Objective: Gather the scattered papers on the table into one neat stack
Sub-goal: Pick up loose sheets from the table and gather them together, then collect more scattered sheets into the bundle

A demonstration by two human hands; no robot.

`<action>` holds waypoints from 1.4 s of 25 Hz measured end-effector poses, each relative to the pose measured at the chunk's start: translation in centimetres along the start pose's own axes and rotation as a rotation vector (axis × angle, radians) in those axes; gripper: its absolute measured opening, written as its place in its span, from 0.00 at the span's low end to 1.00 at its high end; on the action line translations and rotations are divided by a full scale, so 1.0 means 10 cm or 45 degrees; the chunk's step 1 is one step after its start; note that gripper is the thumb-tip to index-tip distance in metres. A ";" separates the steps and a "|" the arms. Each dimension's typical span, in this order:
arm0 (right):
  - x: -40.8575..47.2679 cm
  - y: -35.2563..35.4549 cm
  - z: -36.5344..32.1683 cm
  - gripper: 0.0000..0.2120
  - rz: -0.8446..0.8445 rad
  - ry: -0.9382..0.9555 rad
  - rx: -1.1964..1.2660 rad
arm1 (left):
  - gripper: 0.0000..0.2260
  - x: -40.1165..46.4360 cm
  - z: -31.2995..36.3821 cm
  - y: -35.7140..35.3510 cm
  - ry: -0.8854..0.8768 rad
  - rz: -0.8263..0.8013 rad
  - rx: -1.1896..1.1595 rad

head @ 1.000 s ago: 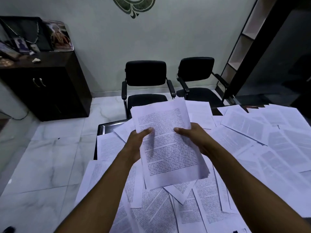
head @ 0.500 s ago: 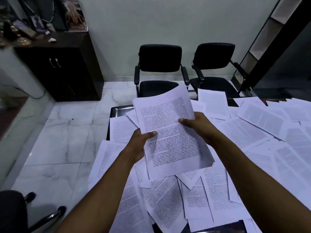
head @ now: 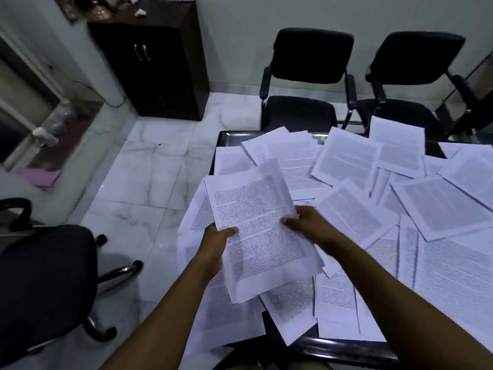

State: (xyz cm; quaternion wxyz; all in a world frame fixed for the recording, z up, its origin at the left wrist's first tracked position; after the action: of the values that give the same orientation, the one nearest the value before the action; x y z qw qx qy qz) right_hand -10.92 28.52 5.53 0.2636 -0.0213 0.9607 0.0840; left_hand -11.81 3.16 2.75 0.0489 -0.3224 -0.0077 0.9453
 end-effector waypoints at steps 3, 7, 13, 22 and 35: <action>0.06 -0.56 0.42 0.13 -0.205 -0.085 -0.229 | 0.14 -0.13 -0.38 0.41 0.041 0.201 0.163; 0.09 -1.11 0.71 0.16 -0.377 -0.154 -0.357 | 0.16 -0.30 -0.82 0.79 0.163 0.414 0.376; 0.26 -1.19 0.90 0.17 -0.352 -0.068 -0.713 | 0.12 -0.38 -1.07 0.97 0.214 0.728 0.615; 1.02 -0.43 0.46 0.27 0.380 -0.014 -0.589 | 0.27 0.09 -0.80 1.16 0.179 0.801 0.786; 1.55 -0.28 0.24 0.11 0.573 -0.096 0.028 | 0.05 1.63 0.03 1.34 0.243 0.466 0.963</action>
State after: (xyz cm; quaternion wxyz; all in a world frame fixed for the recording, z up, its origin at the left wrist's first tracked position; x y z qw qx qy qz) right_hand -22.83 26.22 -4.89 0.2742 0.1997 0.9316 0.1308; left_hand -26.00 -8.59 -7.50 -0.0044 -0.3638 0.4011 0.8407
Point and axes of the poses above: each hand's wrist, its own x-axis towards the middle knuckle, its own y-axis out of the back of the hand, z = x × y, the point moved 1 cm from there along x, towards the middle knuckle, and after that the axes turned 9 degrees about x, right-handed, at the moved point
